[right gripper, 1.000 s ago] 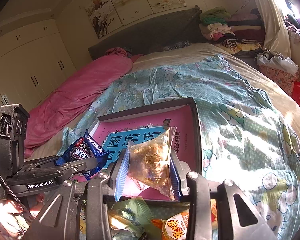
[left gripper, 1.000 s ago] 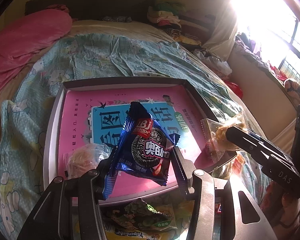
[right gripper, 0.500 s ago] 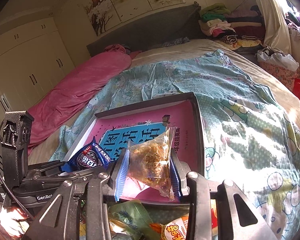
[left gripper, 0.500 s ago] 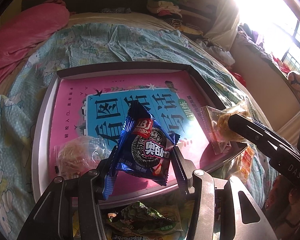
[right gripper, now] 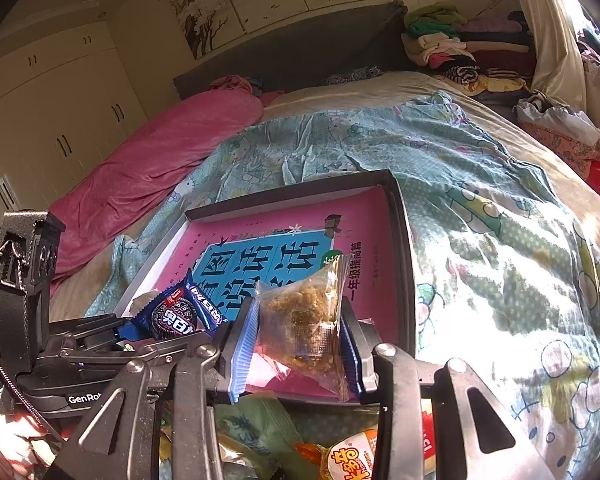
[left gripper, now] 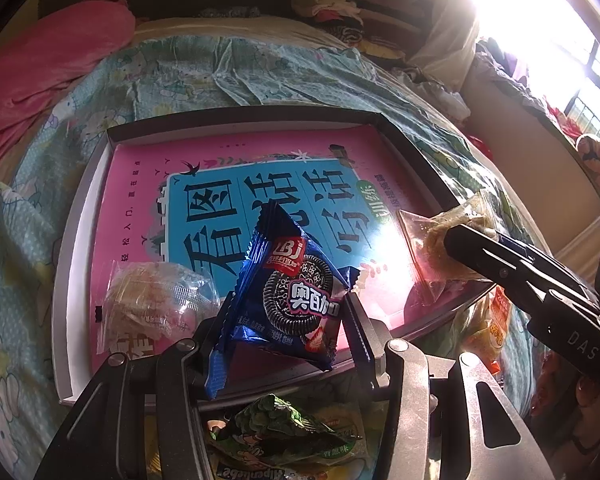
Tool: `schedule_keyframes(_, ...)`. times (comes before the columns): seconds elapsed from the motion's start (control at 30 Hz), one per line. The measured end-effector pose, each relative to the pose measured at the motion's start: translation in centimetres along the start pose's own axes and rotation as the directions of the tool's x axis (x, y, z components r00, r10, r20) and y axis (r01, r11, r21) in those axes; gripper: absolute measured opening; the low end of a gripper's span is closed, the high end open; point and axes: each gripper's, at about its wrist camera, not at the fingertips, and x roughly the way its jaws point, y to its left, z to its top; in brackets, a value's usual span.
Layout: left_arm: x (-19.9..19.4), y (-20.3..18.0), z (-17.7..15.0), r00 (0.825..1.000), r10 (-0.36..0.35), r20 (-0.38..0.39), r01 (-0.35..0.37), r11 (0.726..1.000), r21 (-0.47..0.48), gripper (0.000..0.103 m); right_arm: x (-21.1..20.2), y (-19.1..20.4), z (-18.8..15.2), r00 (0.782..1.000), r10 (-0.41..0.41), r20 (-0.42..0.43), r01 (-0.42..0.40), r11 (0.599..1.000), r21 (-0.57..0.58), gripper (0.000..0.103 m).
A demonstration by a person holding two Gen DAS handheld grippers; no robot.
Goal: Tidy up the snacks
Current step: 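Carry the floss bag over the tray with the right tool while the left tool carries the biscuit pack there, then lower the floss bag into the tray and open the right tool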
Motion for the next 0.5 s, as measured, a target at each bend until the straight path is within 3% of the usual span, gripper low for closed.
schedule_keyframes(0.5,-0.21,0.00,-0.24,1.000,0.002,0.002,-0.002,1.000,0.008,0.052,0.78,0.92,-0.70,0.999,-0.007,-0.032,0.006,0.999,-0.054,0.039)
